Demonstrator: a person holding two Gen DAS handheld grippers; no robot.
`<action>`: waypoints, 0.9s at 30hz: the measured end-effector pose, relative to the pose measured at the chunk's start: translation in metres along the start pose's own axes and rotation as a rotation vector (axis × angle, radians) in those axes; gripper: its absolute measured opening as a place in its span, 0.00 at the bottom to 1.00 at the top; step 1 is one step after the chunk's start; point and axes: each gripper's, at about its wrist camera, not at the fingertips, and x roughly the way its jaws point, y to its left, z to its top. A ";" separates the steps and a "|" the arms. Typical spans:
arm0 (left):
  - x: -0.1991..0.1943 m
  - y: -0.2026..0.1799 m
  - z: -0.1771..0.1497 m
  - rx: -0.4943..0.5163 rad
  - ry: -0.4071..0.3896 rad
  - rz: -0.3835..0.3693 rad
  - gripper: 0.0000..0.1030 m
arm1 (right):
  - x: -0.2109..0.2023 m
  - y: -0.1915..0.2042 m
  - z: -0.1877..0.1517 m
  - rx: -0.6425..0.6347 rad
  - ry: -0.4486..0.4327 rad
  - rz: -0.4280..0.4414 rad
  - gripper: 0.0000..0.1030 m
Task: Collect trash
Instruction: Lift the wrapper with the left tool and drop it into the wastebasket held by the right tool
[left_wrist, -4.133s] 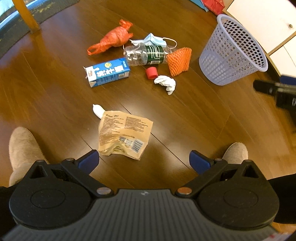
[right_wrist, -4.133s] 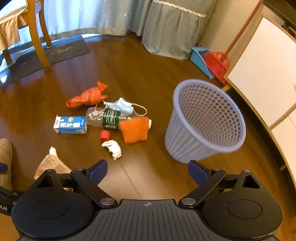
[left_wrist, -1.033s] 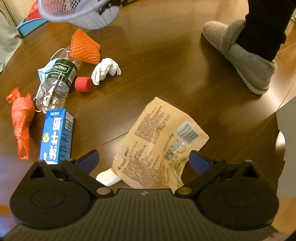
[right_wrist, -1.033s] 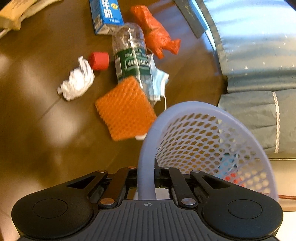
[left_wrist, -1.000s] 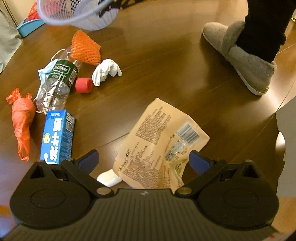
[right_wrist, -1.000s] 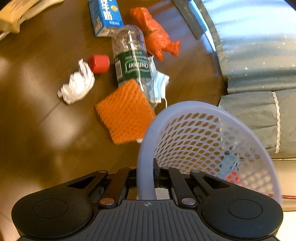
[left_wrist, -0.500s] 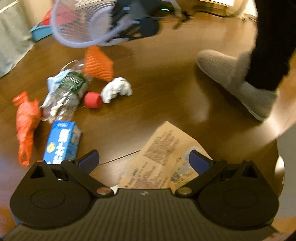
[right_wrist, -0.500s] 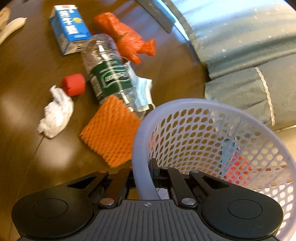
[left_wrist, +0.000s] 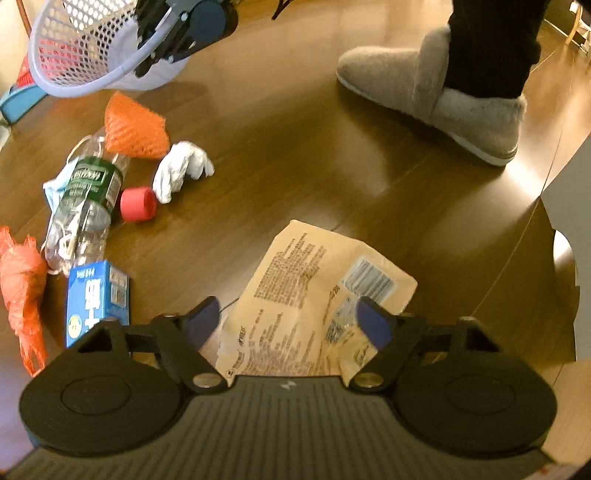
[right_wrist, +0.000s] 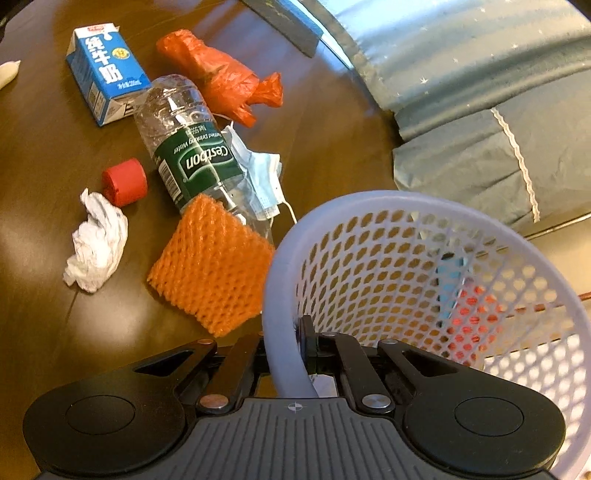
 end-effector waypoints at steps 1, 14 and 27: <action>0.000 0.004 -0.001 -0.016 0.010 -0.001 0.71 | 0.001 0.001 0.001 0.008 0.000 0.001 0.00; -0.001 0.044 -0.005 -0.279 0.046 0.003 0.16 | 0.000 -0.003 -0.003 0.045 -0.019 -0.016 0.00; -0.041 0.099 0.030 -0.500 -0.085 0.175 0.05 | -0.001 -0.007 0.000 0.044 -0.008 -0.042 0.00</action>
